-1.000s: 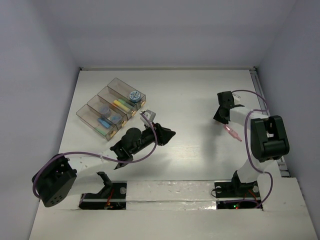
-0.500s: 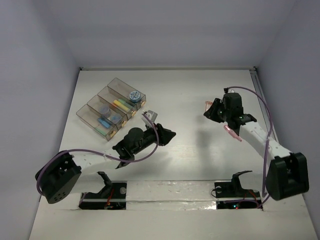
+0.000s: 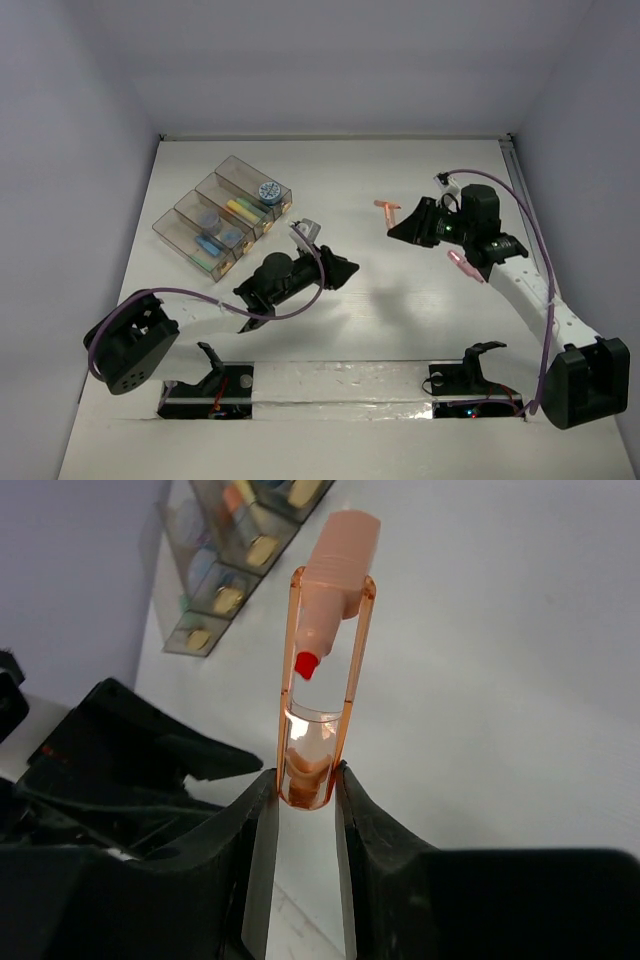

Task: Sort the stationery into containers
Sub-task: Close the pen cap on the pen.

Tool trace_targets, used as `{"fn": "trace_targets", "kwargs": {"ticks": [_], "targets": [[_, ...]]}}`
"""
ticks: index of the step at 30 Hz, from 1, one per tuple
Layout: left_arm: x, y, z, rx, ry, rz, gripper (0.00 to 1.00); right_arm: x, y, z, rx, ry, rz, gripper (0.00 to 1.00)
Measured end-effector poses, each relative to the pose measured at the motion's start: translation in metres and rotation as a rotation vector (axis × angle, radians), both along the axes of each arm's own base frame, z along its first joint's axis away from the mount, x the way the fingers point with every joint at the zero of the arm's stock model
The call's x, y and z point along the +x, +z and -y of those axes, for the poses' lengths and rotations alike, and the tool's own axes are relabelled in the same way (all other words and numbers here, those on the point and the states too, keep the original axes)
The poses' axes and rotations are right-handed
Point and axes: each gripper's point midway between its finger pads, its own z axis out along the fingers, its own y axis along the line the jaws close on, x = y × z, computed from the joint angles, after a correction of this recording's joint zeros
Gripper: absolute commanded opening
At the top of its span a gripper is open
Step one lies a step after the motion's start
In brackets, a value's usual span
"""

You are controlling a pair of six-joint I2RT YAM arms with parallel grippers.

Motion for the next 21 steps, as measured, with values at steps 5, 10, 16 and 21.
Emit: {"fn": "trace_targets", "kwargs": {"ticks": [5, 10, 16, 21], "targets": [[0.008, 0.011, -0.001, -0.005, 0.025, 0.056, 0.50, -0.021, 0.011, -0.017, 0.100, 0.136, -0.021, 0.09], [0.017, 0.021, -0.009, 0.028, 0.074, 0.145, 0.58, -0.044, 0.022, -0.026, 0.175, 0.241, -0.052, 0.09], [0.020, 0.035, -0.014, 0.048, 0.100, 0.241, 0.62, -0.070, 0.045, -0.030, 0.244, 0.320, -0.046, 0.09], [0.015, 0.040, -0.011, 0.066, 0.089, 0.289, 0.62, -0.087, 0.062, -0.030, 0.279, 0.356, -0.025, 0.09]]}}
